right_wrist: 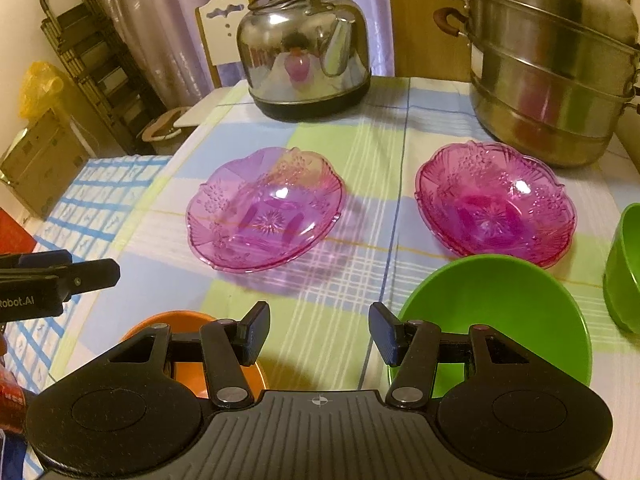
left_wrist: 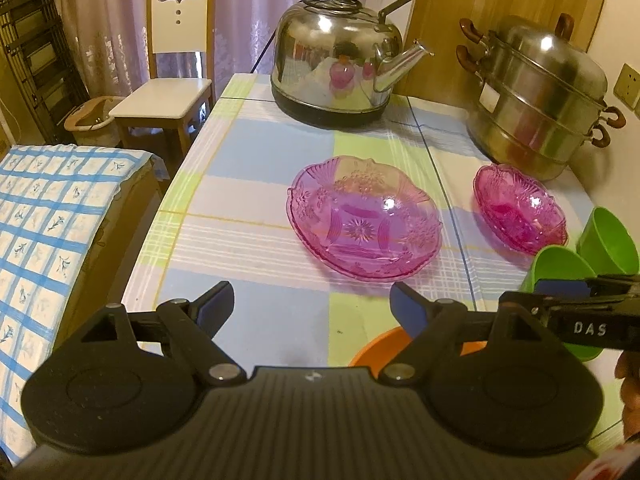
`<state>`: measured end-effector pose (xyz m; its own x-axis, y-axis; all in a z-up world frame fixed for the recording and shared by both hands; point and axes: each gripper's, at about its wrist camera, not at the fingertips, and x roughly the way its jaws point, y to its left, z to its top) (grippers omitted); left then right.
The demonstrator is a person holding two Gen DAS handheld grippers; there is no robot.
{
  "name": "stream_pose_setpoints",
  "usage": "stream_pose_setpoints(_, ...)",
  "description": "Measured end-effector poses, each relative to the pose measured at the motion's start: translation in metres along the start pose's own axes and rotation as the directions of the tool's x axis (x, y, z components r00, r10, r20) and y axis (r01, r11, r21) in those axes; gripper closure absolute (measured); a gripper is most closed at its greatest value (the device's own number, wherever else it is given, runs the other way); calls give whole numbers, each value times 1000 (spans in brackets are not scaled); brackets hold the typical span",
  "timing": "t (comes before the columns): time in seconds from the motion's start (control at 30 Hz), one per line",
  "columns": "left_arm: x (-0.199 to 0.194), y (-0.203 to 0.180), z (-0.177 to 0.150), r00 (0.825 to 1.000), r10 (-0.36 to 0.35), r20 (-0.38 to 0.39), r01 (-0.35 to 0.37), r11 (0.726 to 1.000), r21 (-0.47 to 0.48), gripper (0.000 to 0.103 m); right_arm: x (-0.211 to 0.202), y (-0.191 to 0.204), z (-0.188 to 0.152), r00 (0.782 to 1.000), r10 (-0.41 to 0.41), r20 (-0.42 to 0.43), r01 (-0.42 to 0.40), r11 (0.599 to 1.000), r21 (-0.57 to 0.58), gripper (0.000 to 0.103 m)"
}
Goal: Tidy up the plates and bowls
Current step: 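Move both open tools back toward the remaining pink glass dishes, then grasp a pink glass dish rim with left tool while right tool grasps another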
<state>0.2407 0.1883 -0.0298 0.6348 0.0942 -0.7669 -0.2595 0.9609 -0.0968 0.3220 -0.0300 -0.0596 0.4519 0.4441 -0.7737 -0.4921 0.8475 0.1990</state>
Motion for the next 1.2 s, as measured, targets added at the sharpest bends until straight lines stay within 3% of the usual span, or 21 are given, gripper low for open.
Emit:
stream_pose_setpoints(0.3, 8, 7, 12, 1000, -11, 15, 12, 998, -54, 20, 7, -1, 6, 1000, 18, 14, -19, 999, 47, 48)
stream_pose_setpoints(0.63, 46, 29, 38, 998, 8, 55, -1, 991, -136, 20, 14, -8, 24, 996, 56, 72, -65, 991, 117, 47)
stream_pose_setpoints(0.93, 88, 23, 60, 999, -18, 30, 22, 991, -130, 29, 31, -28, 55, 996, 38, 79, -56, 970, 238, 47)
stream_pose_setpoints(1.2, 115, 28, 72, 999, -38, 8, 39, 982, -187, 37, 63, -30, 66, 995, 73, 65, -87, 966, 245, 47)
